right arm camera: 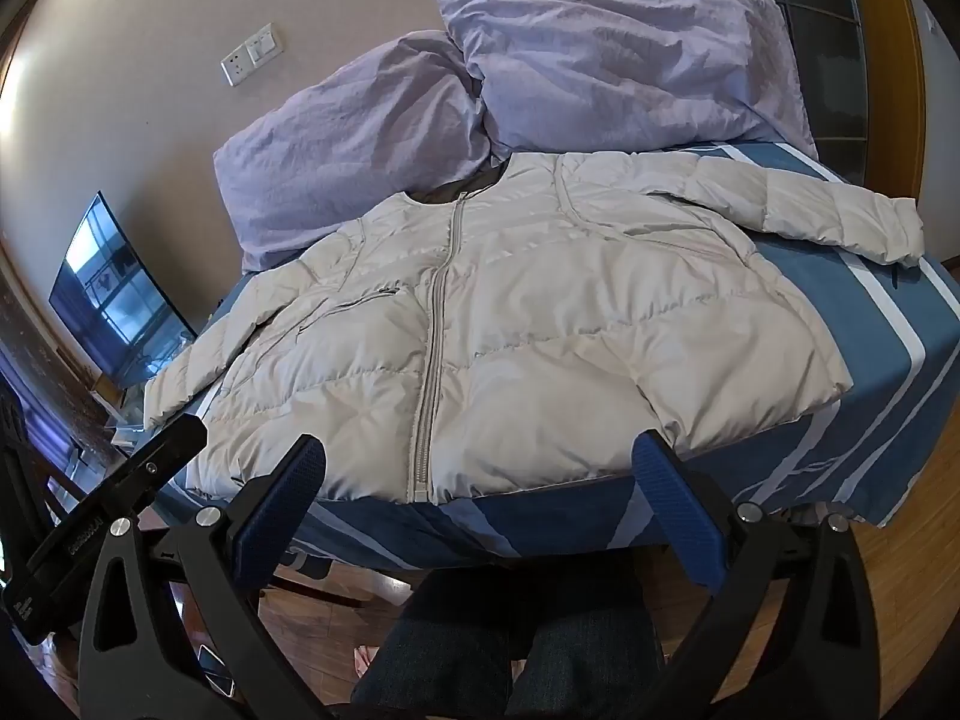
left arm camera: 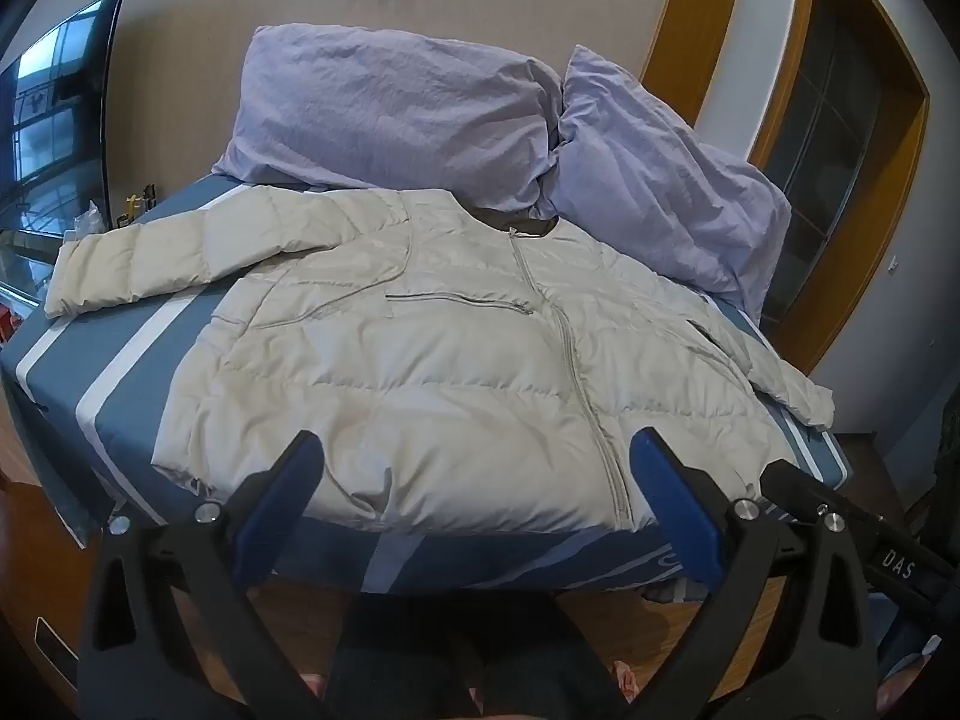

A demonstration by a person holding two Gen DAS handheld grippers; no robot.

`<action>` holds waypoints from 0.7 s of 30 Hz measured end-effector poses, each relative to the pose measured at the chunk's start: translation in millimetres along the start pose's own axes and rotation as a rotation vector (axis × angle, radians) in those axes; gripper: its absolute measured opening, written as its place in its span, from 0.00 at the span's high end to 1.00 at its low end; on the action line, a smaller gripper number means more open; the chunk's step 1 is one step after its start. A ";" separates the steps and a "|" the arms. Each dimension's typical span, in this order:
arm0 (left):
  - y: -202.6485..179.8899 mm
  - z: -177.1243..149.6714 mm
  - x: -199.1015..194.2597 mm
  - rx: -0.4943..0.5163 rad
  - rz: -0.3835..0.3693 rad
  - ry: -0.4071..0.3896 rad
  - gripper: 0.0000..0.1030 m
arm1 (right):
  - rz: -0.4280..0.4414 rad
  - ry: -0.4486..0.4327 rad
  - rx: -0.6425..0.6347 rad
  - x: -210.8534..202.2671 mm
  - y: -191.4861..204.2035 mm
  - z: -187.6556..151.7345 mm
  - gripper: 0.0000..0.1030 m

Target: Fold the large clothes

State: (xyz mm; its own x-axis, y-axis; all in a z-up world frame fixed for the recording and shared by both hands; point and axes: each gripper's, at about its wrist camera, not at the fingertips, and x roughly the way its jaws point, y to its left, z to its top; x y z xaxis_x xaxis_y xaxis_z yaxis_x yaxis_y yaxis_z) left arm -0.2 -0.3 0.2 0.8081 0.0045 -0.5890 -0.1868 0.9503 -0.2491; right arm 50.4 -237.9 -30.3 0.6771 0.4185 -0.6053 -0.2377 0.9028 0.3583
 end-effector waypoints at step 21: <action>0.0 0.0 0.3 -0.001 0.001 0.005 0.02 | 0.001 0.001 0.002 0.6 -0.9 -0.1 0.01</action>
State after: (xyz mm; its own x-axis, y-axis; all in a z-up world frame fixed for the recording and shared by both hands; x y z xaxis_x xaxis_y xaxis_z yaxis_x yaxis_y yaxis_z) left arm 0.1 -0.3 0.0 0.8049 0.0034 -0.5934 -0.1882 0.9498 -0.2499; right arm 50.9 -238.5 -31.1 0.6764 0.4194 -0.6054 -0.2368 0.9022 0.3605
